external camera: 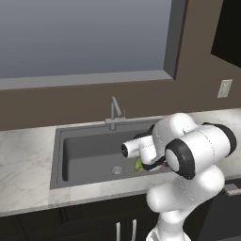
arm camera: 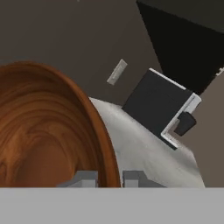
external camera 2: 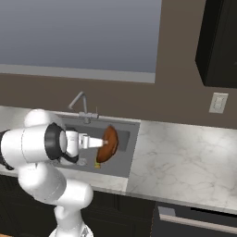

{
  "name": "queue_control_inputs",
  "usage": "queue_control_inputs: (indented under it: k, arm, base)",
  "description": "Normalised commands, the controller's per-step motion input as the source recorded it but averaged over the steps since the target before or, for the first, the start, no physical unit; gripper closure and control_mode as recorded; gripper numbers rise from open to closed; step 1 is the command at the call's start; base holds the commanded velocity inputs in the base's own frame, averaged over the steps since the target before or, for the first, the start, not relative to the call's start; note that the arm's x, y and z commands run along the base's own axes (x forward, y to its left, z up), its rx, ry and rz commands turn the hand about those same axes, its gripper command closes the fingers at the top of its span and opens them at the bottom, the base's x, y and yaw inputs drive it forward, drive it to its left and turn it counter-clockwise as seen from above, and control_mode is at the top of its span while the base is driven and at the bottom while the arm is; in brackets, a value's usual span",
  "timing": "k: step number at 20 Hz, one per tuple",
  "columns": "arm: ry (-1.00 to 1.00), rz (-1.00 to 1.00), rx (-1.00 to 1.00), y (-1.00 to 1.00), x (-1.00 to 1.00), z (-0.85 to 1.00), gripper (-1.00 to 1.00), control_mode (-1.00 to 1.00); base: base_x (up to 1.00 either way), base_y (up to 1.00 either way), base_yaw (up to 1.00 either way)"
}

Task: Dump the cucumber and potato from the bowl so the bowl can be washed. Place the bowl in the sink after clearing the leftovers.

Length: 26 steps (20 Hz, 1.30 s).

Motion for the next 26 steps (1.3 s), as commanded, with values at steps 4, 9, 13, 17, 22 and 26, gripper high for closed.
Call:
queue_control_inputs:
  k: [4,9,13,17,22,26]
  arm:
    - [-0.06,0.0,0.26,0.0,-0.15,0.62,1.0,-1.0]
    - [0.0,0.0,0.34,0.0,-0.2,0.56,1.0,-1.0]
    - [0.0,0.01,0.46,0.0,-0.26,0.26,1.0,-1.0]
    - [0.08,0.11,0.5,0.07,-0.13,0.02,1.0,-1.0]
    - [0.2,0.23,0.45,0.14,-0.18,0.0,1.0,-1.0]
    - [0.29,0.35,0.43,0.2,-0.1,0.0,1.0,-1.0]
  base:
    - [0.0,0.0,0.0]
    - [0.0,0.0,0.0]
    - [0.0,0.0,0.0]
    - [0.0,0.0,0.0]
    - [0.0,0.0,0.0]
    - [0.0,0.0,0.0]
